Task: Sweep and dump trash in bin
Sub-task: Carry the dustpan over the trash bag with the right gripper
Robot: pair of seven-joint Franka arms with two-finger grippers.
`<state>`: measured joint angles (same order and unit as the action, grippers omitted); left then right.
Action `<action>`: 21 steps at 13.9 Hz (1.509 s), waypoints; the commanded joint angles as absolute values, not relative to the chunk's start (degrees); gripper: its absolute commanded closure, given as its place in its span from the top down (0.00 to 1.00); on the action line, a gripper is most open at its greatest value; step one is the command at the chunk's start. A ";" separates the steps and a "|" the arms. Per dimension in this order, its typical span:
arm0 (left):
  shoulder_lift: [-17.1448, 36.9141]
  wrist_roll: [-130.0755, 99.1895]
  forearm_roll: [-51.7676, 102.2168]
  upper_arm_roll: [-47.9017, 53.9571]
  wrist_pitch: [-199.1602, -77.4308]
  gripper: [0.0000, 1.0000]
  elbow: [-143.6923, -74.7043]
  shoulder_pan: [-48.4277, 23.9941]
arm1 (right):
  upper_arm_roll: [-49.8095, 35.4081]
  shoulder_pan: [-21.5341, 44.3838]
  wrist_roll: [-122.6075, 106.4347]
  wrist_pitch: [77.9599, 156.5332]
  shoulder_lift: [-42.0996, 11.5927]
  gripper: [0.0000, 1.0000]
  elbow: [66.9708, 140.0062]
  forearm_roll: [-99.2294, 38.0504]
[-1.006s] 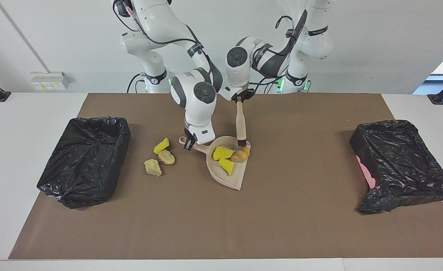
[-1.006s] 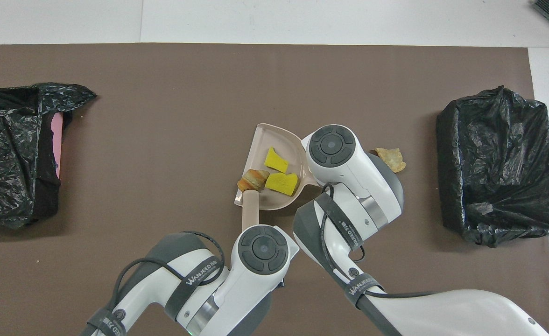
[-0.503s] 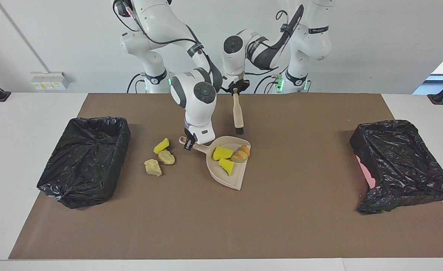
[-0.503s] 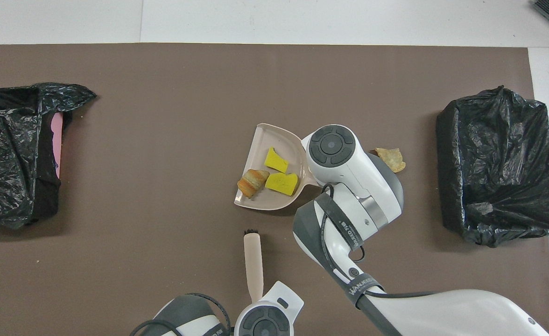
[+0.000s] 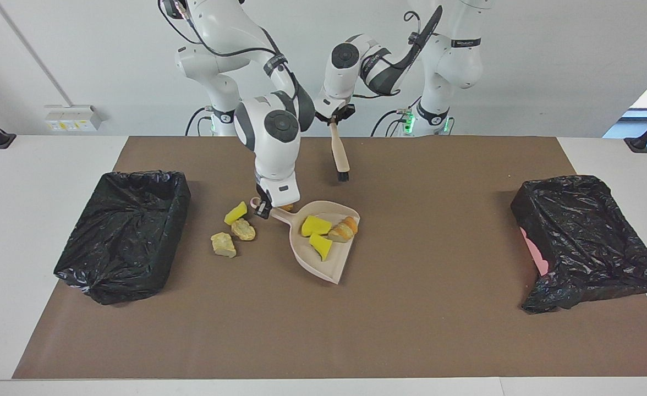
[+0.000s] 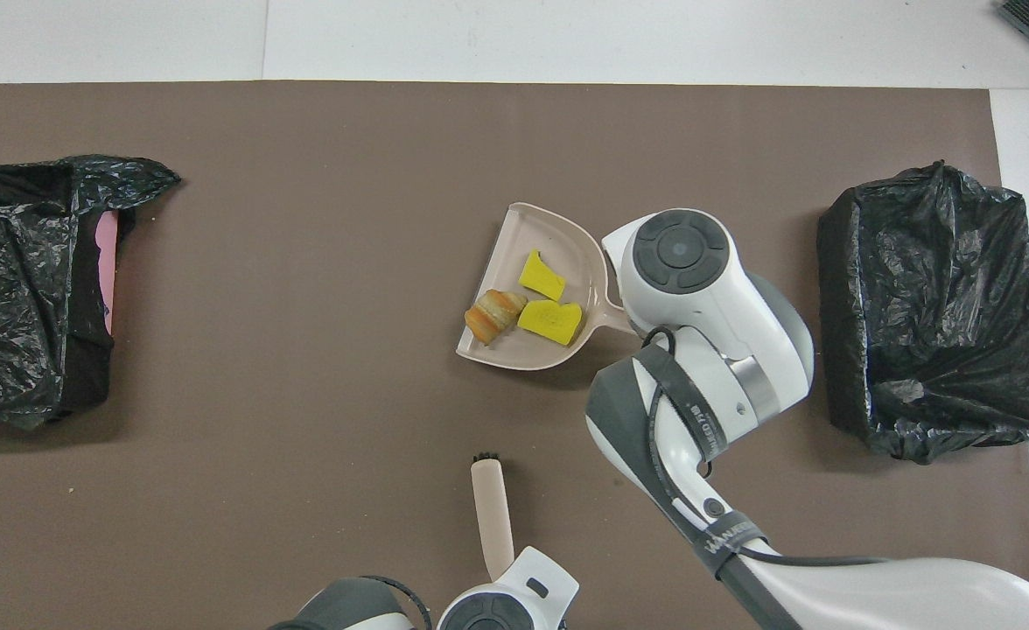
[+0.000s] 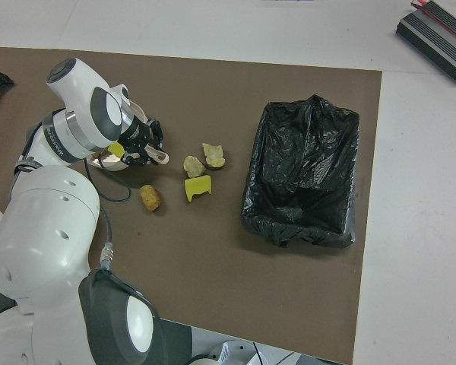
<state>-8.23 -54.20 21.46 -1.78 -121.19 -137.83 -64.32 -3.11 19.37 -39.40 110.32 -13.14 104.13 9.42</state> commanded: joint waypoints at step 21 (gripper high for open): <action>-1.67 -44.31 20.59 -3.60 -127.27 1.00 -129.57 -57.05 | -1.23 -22.50 -83.23 112.38 2.73 0.00 108.26 39.61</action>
